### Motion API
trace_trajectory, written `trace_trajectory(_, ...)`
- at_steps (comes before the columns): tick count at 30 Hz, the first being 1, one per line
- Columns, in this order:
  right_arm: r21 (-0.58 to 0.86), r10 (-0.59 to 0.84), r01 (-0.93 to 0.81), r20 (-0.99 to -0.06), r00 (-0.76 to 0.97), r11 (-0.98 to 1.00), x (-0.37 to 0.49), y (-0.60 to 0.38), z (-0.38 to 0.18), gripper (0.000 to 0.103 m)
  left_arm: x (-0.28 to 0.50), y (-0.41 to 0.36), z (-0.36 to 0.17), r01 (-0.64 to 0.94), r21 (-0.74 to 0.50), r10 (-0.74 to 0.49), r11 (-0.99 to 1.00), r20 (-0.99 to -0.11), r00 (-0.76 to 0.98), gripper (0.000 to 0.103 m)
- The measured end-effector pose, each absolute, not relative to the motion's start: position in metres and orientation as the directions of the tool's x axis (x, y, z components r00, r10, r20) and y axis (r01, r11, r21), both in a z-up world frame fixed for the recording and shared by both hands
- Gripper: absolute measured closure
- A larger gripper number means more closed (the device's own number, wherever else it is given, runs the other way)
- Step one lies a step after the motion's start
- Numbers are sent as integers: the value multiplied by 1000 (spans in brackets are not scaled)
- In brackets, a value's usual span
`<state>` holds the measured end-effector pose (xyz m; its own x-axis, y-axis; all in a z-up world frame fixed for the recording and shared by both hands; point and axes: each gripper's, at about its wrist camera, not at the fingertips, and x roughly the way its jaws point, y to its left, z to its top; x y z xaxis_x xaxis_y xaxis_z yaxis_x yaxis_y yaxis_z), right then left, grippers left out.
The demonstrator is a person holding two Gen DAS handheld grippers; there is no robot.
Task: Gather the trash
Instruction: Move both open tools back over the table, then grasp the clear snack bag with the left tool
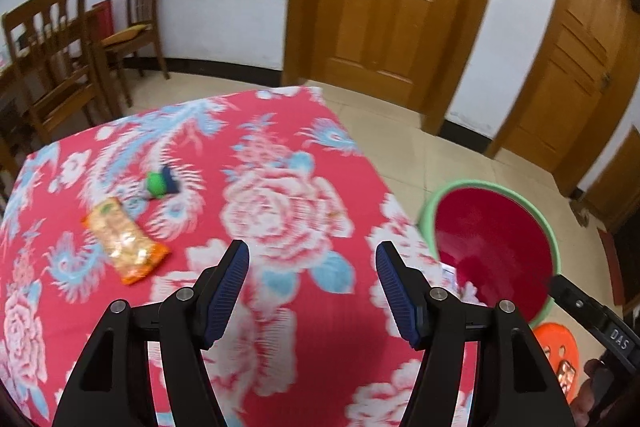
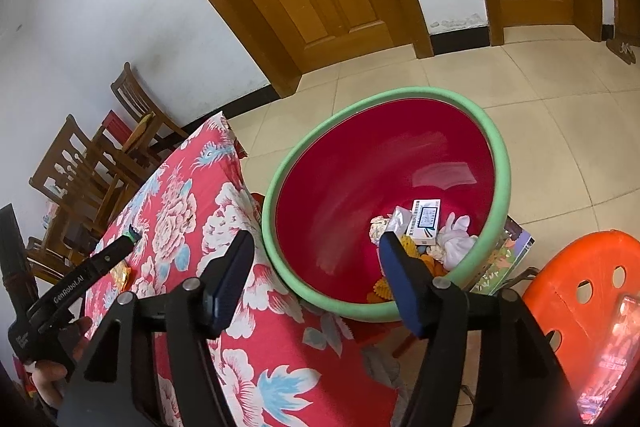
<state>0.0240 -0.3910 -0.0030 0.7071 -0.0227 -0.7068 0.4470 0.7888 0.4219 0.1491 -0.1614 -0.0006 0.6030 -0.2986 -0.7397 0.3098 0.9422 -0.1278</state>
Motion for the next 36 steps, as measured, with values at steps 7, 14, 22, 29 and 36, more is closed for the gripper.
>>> trace_trajectory(7,416,-20,443,-712,702,794,30,-384,-2,34,165,-121,-4,185,-112,-206,976,-739,641,36)
trace_trajectory(14,411,-14,439,-718,696,799,36,-378,-4,34,186,-86,-15,66,-86,-108,994,-756,646,36)
trace_trajectory(22,399,-18,439,-724,690,805,42,-374,-3,34,213,-61,-38,-48,-55,-12,997,-778,629,36)
trace_trajectory(29,390,-16,437,-731,682,811,48,-371,-5,34,228,-53,-55,-90,-52,12,995,-803,596,36)
trace_trajectory(36,386,-10,433,-737,676,815,52,-369,-6,34,234,-51,-66,-90,-73,-8,993,-817,576,36)
